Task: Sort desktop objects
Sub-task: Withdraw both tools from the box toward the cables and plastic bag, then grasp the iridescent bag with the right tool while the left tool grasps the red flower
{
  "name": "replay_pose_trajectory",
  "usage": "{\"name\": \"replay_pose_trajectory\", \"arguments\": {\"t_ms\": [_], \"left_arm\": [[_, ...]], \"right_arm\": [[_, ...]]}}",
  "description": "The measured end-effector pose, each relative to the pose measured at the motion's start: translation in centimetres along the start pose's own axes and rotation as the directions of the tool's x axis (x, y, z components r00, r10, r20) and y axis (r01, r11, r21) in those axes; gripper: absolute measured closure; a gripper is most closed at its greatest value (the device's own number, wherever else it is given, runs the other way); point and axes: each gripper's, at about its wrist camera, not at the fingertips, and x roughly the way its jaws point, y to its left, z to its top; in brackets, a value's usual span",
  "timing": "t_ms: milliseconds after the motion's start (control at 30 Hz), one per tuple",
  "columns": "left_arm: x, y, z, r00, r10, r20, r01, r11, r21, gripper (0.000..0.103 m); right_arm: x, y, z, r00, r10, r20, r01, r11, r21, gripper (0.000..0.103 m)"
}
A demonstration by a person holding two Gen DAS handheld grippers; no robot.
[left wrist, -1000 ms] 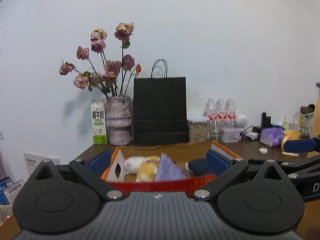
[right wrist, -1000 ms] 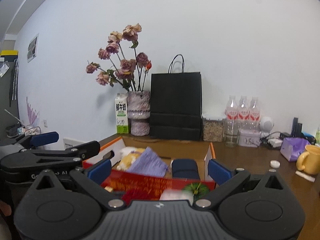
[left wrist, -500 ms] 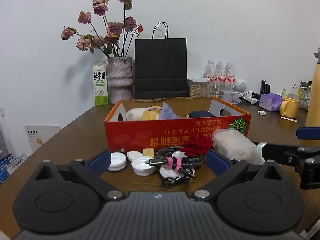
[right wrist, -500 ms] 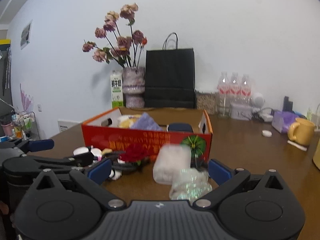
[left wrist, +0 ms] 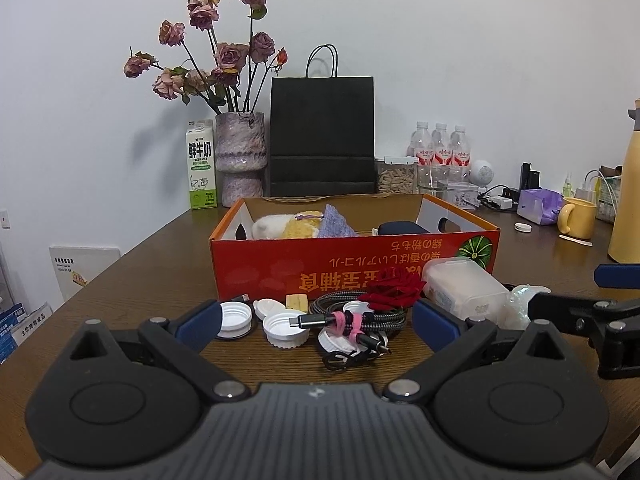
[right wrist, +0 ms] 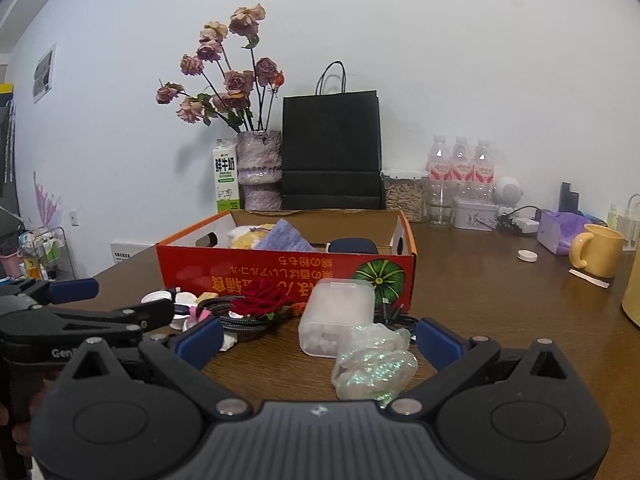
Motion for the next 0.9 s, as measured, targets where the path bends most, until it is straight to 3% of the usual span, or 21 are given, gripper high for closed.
{"name": "replay_pose_trajectory", "arguments": {"t_ms": [467,733,833,900], "left_arm": [[1.1,0.6,-0.4,0.999,0.026,-0.044,-0.027,1.0,-0.006,0.0],[2.4,1.0,-0.4,0.997,0.02,-0.071,-0.019,1.0,0.008,0.0],[2.9,0.9,-0.1,0.997,0.012,-0.078,-0.01,1.0,0.016,0.0],[3.2,0.7,0.2,0.997,0.005,-0.076,-0.004,1.0,0.021,0.0]], "right_arm": [[2.2,-1.9,-1.1,0.996,-0.056,-0.07,0.059,0.997,0.05,0.002],[5.6,-2.7,-1.4,0.986,-0.075,-0.15,0.082,0.996,0.042,0.01],[6.8,-2.9,-1.3,0.981,-0.074,-0.179,0.082,0.996,0.042,0.023],[7.4,-2.9,-1.3,0.978,-0.065,-0.198,0.075,0.996,0.043,0.048]]}}
